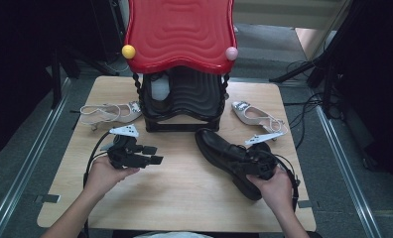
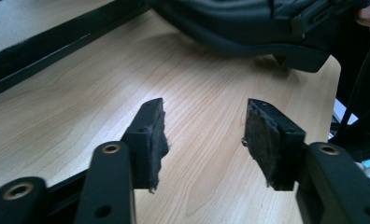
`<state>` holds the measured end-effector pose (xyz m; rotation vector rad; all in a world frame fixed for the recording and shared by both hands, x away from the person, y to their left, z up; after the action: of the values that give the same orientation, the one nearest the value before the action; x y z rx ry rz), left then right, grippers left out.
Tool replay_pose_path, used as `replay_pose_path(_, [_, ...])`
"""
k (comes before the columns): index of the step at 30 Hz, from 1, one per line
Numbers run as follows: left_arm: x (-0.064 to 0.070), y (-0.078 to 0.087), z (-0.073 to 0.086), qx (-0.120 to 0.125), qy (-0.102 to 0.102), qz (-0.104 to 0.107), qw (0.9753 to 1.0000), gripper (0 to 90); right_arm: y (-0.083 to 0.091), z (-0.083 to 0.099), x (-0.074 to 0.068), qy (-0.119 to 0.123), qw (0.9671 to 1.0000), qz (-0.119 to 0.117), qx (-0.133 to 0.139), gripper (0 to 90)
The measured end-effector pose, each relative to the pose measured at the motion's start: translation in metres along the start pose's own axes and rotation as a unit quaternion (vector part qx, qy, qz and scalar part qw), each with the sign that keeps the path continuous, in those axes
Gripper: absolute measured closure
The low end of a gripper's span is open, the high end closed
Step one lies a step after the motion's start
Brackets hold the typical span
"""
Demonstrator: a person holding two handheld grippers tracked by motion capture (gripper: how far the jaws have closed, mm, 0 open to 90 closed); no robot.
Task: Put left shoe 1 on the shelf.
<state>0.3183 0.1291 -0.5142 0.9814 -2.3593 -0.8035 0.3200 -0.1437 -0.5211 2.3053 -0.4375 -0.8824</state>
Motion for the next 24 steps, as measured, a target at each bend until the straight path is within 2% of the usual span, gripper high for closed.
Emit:
replay_pose_path(1, [0.001, 0.002, 0.001, 0.007, -0.006, -0.002, 1.0000, 53.0, -0.009, -0.004, -0.005, 0.011, 0.9999, -0.006, -0.010, 83.4])
replay_pose_path(2, [0.001, 0.002, 0.001, 0.007, -0.006, -0.002, 1.0000, 54.2, -0.009, -0.004, -0.005, 0.011, 0.9999, -0.006, -0.010, 83.4])
replay_pose_path(7, [0.003, 0.005, 0.005, 0.012, -0.013, -0.007, 0.9998, 56.6, -0.033, -0.016, -0.016, 0.018, 0.9991, -0.020, -0.032, 83.2])
replay_pose_path(8, [0.003, 0.005, 0.005, 0.012, -0.013, -0.007, 0.9998, 56.6, -0.033, -0.016, -0.016, 0.018, 0.9991, -0.020, -0.032, 83.2])
replay_pose_path(9, [0.002, 0.005, 0.007, 0.009, -0.010, -0.007, 0.9999, 56.8, -0.042, -0.021, -0.020, 0.023, 0.9987, -0.025, -0.038, 83.2])
replay_pose_path(10, [0.002, 0.005, 0.007, 0.009, -0.010, -0.007, 0.9999, 57.1, -0.042, -0.021, -0.020, 0.023, 0.9987, -0.025, -0.038, 83.2])
replay_pose_path(11, [0.002, 0.005, 0.008, 0.006, -0.004, -0.007, 0.9999, 57.1, -0.049, -0.025, -0.025, 0.026, 0.9984, -0.029, -0.041, 82.9])
replay_pose_path(14, [0.002, 0.004, 0.011, -0.007, 0.013, 0.001, 0.9999, 57.3, -0.054, -0.030, -0.029, 0.032, 0.9981, -0.031, -0.043, 82.8])
replay_pose_path(19, [0.000, 0.002, 0.012, -0.006, 0.026, -0.001, 0.9996, 68.3, -0.076, -0.039, -0.038, 0.036, 0.9973, -0.040, -0.051, 82.4])
replay_pose_path(24, [0.001, -0.001, 0.013, -0.005, 0.023, -0.003, 0.9997, 78.1, -0.083, -0.038, -0.040, 0.039, 0.9973, -0.035, -0.052, 82.4])
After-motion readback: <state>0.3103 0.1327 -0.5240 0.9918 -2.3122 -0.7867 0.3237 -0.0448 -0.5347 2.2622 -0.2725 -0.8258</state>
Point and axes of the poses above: each handheld gripper's, and its own axes: y roughly backward along the jaws, z roughly out of its underside, x roughly to its right, the point moved 9 cm from there along -y, roughly forward along the jaws, and after that the axes turned 15 degrees about -z, right-handed, at the moved point
